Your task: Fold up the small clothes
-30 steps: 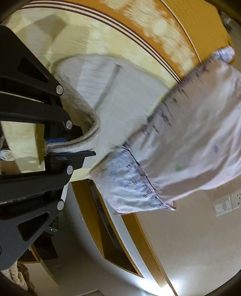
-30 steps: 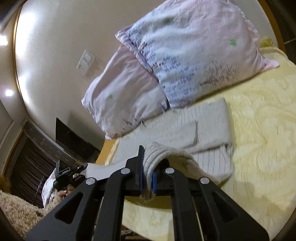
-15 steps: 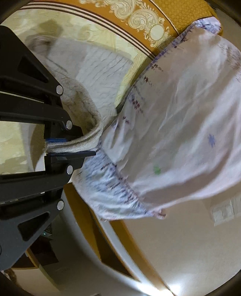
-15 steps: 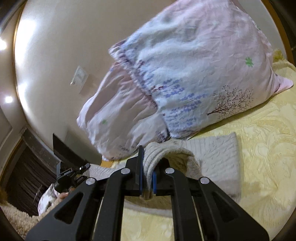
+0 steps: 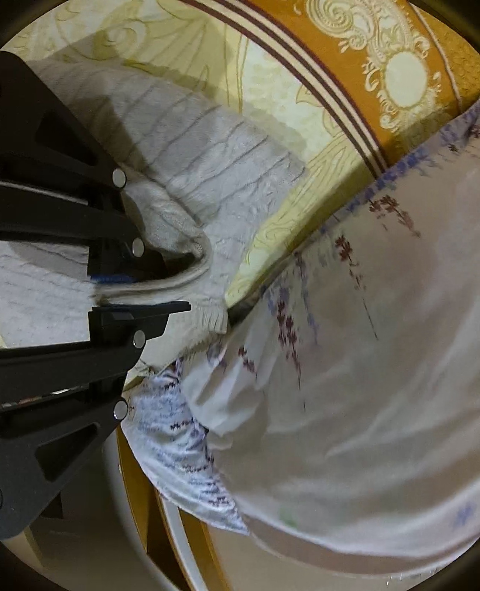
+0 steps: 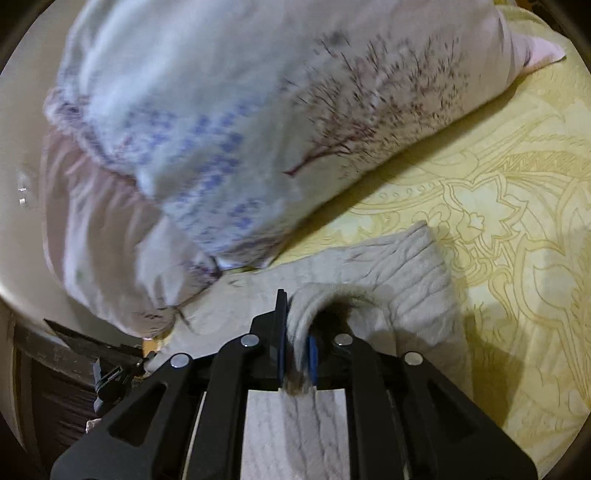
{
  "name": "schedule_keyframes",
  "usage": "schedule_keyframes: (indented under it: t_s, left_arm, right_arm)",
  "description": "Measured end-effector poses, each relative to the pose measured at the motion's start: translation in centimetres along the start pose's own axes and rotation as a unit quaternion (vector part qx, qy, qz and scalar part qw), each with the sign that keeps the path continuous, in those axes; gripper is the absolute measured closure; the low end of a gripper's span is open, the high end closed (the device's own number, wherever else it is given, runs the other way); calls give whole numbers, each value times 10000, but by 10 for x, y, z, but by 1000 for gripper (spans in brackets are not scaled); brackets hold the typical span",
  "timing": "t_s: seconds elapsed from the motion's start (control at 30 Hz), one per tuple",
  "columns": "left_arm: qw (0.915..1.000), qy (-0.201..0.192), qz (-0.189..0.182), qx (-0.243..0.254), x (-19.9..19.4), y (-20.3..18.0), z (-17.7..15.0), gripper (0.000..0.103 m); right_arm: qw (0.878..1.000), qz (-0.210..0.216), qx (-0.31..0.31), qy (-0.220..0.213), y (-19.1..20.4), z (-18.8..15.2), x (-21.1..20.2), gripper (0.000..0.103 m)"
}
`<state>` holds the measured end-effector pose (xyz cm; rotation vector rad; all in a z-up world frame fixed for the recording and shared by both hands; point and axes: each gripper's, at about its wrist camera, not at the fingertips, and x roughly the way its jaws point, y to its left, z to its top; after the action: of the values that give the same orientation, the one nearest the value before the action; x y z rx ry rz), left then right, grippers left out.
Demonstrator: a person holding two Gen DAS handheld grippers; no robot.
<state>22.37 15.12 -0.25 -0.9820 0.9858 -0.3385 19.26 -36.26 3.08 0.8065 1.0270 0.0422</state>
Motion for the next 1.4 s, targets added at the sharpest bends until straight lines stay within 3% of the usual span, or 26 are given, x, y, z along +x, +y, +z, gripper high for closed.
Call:
schedule_keyframes:
  t_s: [0.03,0.13,0.17,0.2,0.23,0.27,0.3,0.4,0.6,0.93,1.0,1.03,1.07,1.2,1.4]
  left_arm:
    - [10000,19,32,1,2,0,1,95]
    - [9999,101,94,97,7,-6,3,78]
    - [9998,83,88,179,5,-10,3,67]
    - [9995,33,108,287,2,-15,2,48]
    - [9990,-52,183,405,-3,-20,2,38]
    - [9980,-162,267,544,-8,-24,1,28]
    - [9965,-245,361,712,-14,-29,-1,28]
    - [9913,-284,703,1076,-30,-34,-10,28]
    - [9803,-237,1266,1498,-56,-23,-40,30]
    - [9714,-136,1633,1718,-63,-5,-76,42]
    - [9705,-147,1677,1727,-63,-4,-78,50]
    - [9703,-158,1688,1723,-63,-3,-79,54]
    - [9704,-146,1696,1711,-63,-2,-79,65]
    - [9713,-127,1752,1603,-65,6,-79,92]
    - [9741,-52,1557,1639,-77,5,-80,96]
  right_arm:
    - [10000,-23,4,31,0,3,4,85]
    - [10000,-4,-19,11,4,5,5,72]
    - [10000,-13,-67,-36,7,6,3,68]
    - [9998,-61,-139,-104,9,6,-2,65]
    - [9995,-132,-219,-197,10,5,-9,62]
    - [9991,-202,-272,-274,10,5,-15,58]
    - [9984,-284,-337,-351,10,4,-23,57]
    - [9967,-447,-474,-475,1,-4,-47,57]
    - [9953,-702,-611,-256,-20,-38,-75,64]
    - [9899,-904,-1096,25,-15,-73,-73,70]
    - [9877,-1045,-1161,49,-14,-73,-72,77]
    - [9871,-1086,-1173,45,-14,-73,-72,90]
    - [9873,-1061,-1181,49,-14,-73,-74,93]
    - [9867,-970,-1297,-138,-6,-76,-82,95]
    - [9905,-738,-1075,-428,-1,-80,-105,96]
